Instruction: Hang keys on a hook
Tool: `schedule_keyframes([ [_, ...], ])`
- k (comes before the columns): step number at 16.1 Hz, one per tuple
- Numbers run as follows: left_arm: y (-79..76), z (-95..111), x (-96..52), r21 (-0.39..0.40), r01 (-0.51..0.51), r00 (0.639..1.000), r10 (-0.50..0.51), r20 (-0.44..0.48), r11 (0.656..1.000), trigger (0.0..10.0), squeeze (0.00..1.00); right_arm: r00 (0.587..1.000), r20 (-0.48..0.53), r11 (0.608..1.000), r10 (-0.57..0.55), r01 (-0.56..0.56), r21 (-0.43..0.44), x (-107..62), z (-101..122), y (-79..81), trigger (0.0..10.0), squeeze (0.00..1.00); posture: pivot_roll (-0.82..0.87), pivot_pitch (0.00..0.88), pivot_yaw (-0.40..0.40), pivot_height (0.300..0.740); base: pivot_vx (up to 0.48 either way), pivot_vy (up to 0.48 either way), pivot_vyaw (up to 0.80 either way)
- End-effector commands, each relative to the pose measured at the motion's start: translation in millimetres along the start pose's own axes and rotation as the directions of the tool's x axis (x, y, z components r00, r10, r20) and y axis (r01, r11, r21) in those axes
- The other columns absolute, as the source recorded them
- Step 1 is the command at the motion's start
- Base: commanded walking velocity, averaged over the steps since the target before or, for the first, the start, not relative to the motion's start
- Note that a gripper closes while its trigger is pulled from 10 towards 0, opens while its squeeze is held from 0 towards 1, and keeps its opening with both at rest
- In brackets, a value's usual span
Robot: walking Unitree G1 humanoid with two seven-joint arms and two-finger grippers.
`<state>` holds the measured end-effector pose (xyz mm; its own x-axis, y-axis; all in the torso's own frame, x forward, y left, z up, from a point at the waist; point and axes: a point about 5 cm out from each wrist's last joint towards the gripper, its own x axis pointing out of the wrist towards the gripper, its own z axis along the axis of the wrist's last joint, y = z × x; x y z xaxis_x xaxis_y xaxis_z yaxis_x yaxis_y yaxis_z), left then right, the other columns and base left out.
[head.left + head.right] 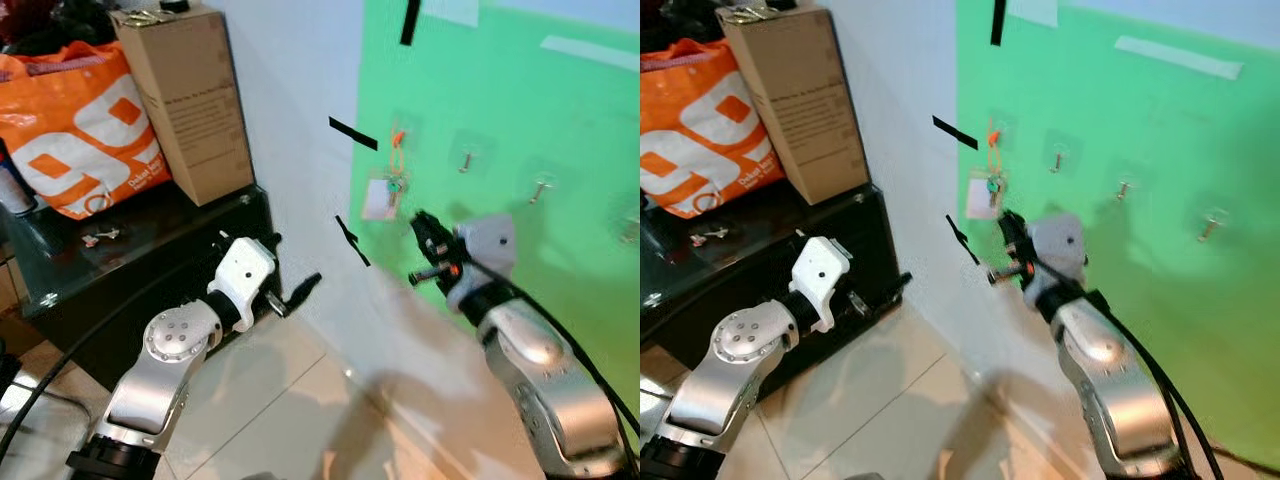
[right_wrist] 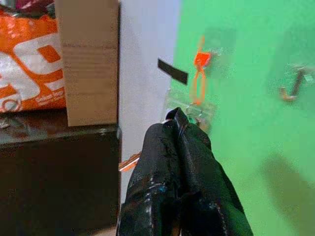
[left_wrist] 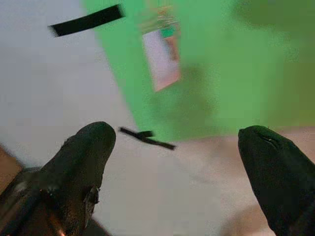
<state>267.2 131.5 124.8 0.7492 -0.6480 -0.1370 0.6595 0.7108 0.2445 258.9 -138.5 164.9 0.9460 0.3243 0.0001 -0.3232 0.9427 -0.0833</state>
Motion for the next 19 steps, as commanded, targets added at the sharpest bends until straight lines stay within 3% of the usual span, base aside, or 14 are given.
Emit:
schedule_keyframes([
  [1,0.2,6,0.5,0.017,0.036,0.999,-0.036,0.012,0.999,10.0,0.00,0.999,-0.009,0.998,-0.042,0.042,0.044,1.9,4,-6.2,10.0,0.00,-0.06,0.000,0.058,0.740,0.000,0.000,0.00],
  [5,-3.5,8,1.9,0.017,0.080,0.997,-0.080,0.015,0.997,10.0,0.00,0.996,-0.062,0.971,-0.068,0.080,0.224,12.7,9,-7.4,10.0,0.00,-0.07,0.000,0.055,0.740,0.000,0.000,0.00],
  [7,-5.3,9,2.8,0.013,0.094,0.995,-0.094,0.019,0.996,10.0,0.00,0.993,-0.112,0.933,-0.030,0.068,0.354,16.3,7,-3.4,10.0,0.00,-0.06,0.000,0.049,0.740,0.000,0.000,0.00],
  [10,-6.3,8,2.0,0.011,0.105,0.994,-0.106,0.017,0.994,10.0,0.00,0.987,-0.160,0.893,0.007,0.066,0.446,17.0,6,-1.9,10.0,0.00,-0.06,0.000,0.050,0.740,0.000,0.000,0.00],
  [15,-7.8,10,1.8,0.017,0.124,0.992,-0.124,0.019,0.992,10.0,0.00,0.991,-0.135,0.869,0.016,0.053,0.492,31.1,22,-2.4,10.0,0.00,-0.06,0.000,0.051,0.740,0.000,0.000,0.00],
  [19,-6.5,17,2.7,0.024,0.134,0.990,-0.135,0.048,0.991,10.0,0.00,0.994,-0.102,0.858,-0.038,0.085,0.507,50.7,35,-15.5,10.0,0.00,-0.04,0.000,0.049,0.740,0.000,0.000,0.00],
])
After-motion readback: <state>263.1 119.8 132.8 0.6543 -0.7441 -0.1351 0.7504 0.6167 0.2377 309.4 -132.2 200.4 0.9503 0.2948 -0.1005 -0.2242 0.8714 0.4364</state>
